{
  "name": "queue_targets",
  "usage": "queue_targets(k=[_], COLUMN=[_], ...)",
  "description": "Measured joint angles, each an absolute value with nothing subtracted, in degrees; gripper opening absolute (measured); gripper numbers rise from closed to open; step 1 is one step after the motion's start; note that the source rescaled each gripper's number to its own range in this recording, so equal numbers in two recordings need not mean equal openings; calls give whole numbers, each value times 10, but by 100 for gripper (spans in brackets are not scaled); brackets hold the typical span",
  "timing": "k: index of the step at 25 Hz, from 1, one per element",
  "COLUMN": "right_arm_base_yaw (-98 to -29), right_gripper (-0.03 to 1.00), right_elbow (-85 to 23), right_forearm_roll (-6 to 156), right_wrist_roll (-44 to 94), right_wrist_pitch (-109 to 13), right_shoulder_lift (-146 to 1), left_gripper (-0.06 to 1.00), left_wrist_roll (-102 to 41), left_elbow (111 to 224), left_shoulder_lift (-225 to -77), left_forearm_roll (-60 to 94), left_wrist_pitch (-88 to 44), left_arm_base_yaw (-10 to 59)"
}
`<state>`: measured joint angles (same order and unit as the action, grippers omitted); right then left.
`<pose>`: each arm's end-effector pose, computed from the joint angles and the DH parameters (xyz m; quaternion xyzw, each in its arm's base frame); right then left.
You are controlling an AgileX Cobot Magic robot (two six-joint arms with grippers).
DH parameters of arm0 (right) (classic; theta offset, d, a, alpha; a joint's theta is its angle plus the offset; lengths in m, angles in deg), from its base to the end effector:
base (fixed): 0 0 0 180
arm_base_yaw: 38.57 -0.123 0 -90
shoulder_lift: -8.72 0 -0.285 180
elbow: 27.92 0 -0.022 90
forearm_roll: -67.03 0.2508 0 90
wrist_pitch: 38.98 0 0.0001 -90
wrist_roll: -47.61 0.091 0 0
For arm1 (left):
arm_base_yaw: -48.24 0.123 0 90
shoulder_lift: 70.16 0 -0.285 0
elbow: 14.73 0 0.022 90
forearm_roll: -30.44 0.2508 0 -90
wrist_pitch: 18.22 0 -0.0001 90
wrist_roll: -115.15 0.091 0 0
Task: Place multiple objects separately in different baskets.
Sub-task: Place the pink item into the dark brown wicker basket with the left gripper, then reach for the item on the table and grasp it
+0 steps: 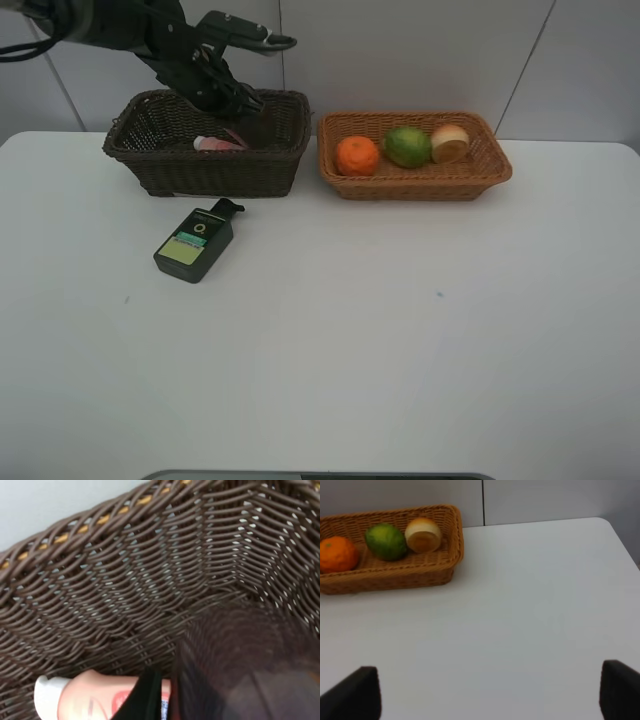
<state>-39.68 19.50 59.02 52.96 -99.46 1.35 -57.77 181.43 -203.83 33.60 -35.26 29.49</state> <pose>-0.0084 -0.0112 0.2838 0.0346 0.8419 -0.0396 0.5371 0.4684 -0.1575 0.1689 0.2267 0.8940 -0.0217 0.3860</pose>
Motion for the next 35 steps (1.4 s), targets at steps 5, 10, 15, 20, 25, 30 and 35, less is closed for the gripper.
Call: queue_targets(k=[5, 10, 15, 20, 25, 30, 35], right_arm_base_yaw=[-397, -397, -397, -397, -397, -397, -397], right_gripper=[93, 93, 93, 93, 93, 93, 93], right_elbow=[195, 195, 195, 195, 195, 195, 195], right_forearm_roll=[590, 591, 591, 591, 591, 591, 591], right_wrist_roll=[530, 530, 530, 530, 530, 530, 530], right_wrist_pitch=[-995, -995, -995, -995, -995, -995, -995], right_shoulder_lift=[13, 13, 13, 13, 13, 13, 13], left_gripper=[6, 60, 96, 98, 98, 98, 98], left_wrist_roll=[-578, -578, -578, -578, -596, -644, -715], left_elbow=[1814, 1814, 1814, 1814, 1814, 1806, 1764], left_shoulder_lift=[-2038, -2038, -2038, -2032, -1999, -1951, -1883], left_forearm_roll=[336, 333, 329, 327, 323, 319, 318], left_wrist_pitch=[-344, -344, -349, -408, -479, -543, -556], left_arm_base_yaw=[295, 295, 295, 287, 272, 262, 256])
